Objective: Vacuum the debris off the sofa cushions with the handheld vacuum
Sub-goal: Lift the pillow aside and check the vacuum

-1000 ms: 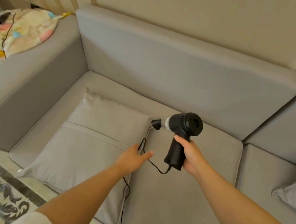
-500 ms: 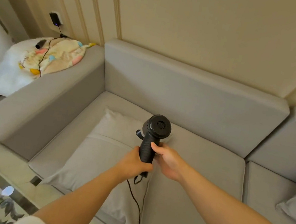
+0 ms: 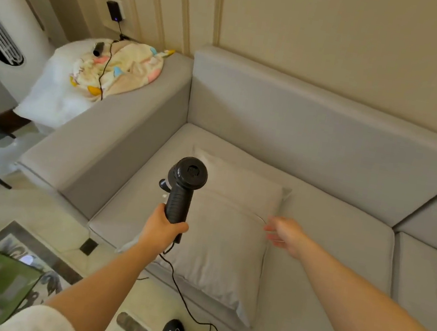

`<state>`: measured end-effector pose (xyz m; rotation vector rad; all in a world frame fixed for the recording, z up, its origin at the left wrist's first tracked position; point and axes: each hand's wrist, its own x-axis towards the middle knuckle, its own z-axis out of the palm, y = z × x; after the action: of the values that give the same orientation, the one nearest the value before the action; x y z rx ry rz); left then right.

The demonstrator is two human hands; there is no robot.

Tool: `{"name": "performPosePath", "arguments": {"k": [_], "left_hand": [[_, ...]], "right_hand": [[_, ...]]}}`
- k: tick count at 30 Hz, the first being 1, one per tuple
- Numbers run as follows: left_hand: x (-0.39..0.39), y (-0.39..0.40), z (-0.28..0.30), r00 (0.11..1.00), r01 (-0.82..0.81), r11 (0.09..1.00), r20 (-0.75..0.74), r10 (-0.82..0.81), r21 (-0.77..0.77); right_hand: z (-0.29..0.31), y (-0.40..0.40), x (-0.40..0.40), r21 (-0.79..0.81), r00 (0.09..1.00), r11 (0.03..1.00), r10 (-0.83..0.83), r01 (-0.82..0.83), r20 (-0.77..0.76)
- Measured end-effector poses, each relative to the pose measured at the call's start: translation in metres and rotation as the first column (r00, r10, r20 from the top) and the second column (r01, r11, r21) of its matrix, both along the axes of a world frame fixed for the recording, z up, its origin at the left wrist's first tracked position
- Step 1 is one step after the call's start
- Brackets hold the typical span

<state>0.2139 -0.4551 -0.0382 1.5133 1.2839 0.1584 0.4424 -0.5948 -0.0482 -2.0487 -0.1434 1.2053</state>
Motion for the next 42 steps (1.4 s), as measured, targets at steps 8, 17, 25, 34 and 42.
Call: {"name": "performPosePath", "arguments": {"k": [8,17,25,34,42], "left_hand": [[-0.001,-0.015,-0.027,0.988,-0.143,0.990,-0.053,0.143,0.004],[0.066,-0.028,-0.060,0.972,-0.216,0.976,-0.088,0.217,0.022],[0.080,-0.019,-0.084,0.944,-0.275,0.958,-0.164,0.285,0.081],[0.062,-0.013,-0.090,0.924,-0.247,0.962,-0.271,0.270,0.116],[0.037,-0.005,-0.053,0.946,-0.186,0.964,-0.230,0.228,0.189]], "right_hand": [[-0.058,0.004,0.042,-0.126,0.999,0.991,-0.043,0.044,0.013],[-0.145,0.027,0.072,-0.165,0.991,0.985,-0.063,0.043,-0.117],[-0.214,0.031,0.084,-0.248,0.912,0.964,-0.186,0.097,-0.367],[-0.234,0.067,0.062,-0.169,0.982,0.985,-0.066,0.036,-0.175],[-0.103,0.117,0.035,0.284,0.972,0.950,-0.063,0.128,-0.227]]}}
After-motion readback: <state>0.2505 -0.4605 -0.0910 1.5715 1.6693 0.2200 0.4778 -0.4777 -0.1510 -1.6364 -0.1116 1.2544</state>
